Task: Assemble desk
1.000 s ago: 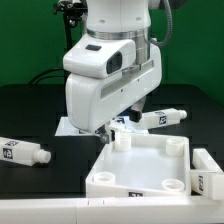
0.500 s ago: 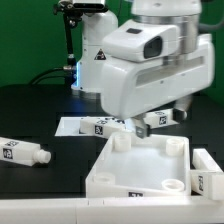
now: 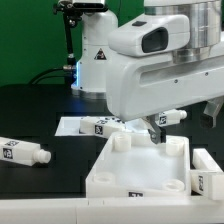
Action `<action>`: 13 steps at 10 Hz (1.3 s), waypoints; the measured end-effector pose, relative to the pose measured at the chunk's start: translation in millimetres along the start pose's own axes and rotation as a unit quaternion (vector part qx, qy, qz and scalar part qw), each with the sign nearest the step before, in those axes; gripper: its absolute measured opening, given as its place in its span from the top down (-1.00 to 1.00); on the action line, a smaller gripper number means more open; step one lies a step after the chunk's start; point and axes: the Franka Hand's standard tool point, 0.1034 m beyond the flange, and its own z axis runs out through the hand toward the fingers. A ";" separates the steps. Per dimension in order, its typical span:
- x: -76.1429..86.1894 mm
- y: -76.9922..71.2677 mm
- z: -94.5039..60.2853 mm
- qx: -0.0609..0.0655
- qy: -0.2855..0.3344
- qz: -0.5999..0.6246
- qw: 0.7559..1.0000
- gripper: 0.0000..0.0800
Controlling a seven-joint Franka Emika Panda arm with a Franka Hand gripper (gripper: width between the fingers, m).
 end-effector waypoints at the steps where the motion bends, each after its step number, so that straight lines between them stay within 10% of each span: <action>1: 0.0 0.2 0.0 0.000 0.000 0.000 1.000 -0.63; 5: 44.1 -31.0 37.4 -0.014 0.036 0.129 0.991 -0.63; 13: 39.3 -24.5 58.3 -0.010 0.039 0.153 0.987 -0.63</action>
Offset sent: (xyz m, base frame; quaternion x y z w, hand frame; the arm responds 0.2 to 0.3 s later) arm 0.0513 0.0423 -0.0421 -0.1438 0.0377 0.1800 0.9724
